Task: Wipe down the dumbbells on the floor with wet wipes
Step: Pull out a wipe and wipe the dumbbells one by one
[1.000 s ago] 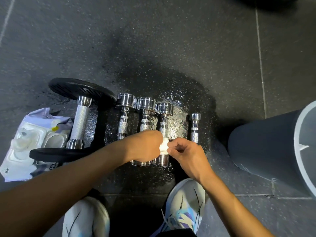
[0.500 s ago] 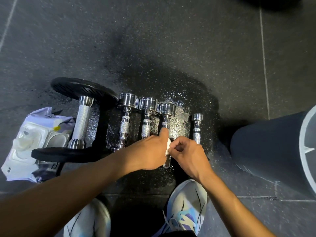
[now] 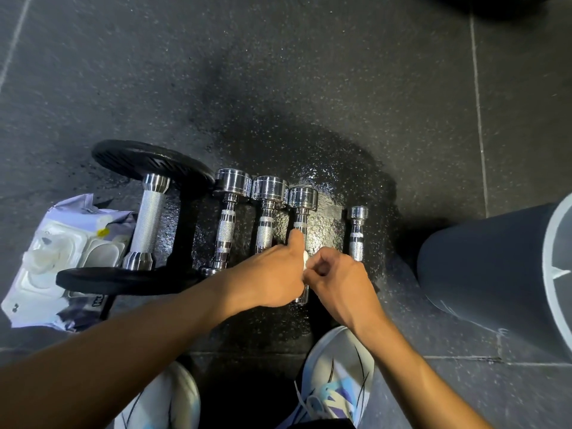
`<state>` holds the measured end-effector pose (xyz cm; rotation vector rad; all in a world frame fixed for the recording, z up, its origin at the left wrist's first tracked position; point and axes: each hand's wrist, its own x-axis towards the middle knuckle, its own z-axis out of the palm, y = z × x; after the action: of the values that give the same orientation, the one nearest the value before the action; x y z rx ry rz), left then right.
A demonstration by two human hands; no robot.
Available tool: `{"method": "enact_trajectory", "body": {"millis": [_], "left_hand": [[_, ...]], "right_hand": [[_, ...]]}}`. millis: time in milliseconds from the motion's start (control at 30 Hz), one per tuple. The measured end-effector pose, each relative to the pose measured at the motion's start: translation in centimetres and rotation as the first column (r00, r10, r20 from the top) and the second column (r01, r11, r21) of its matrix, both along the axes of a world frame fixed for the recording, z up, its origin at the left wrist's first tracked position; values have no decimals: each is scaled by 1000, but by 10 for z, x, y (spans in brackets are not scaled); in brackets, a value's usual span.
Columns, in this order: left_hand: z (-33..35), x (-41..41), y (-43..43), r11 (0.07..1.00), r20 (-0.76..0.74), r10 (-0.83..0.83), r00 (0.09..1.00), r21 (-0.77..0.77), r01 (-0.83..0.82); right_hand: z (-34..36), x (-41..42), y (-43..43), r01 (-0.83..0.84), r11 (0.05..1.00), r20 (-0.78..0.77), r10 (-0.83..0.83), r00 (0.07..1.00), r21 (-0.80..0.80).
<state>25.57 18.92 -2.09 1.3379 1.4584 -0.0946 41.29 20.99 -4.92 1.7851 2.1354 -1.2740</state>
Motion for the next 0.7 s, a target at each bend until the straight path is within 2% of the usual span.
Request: {"method": "enact_trajectory", "body": {"millis": [133,267,333,433,533,600,700], "left_hand": [[3,-5,0,1000,6,9,1000,-17,-9],[5,-11,4,995,22,80,997,-56,-79],[5,-14,2,993,42,118,992,-27,-116],[8,-30,1,968,117,248,962,4,-250],[11,-57,10,861,176,505,845,-28,-508],[12,-72,14,828,182,546,818,33,-560],[11,-77,13,836,215,526,823,48,-547]], "right_hand": [[2,-1,-12,-38,995,-71,44,997,88],[1,-18,-20,-161,971,-18,167,986,175],[5,-24,-19,-191,958,-7,197,980,212],[8,-23,-14,-7,987,-170,34,985,159],[8,-21,-8,180,984,-402,-165,901,0],[8,-23,-4,193,981,-447,-181,876,-19],[7,-29,-1,199,978,-512,-205,834,-68]]}}
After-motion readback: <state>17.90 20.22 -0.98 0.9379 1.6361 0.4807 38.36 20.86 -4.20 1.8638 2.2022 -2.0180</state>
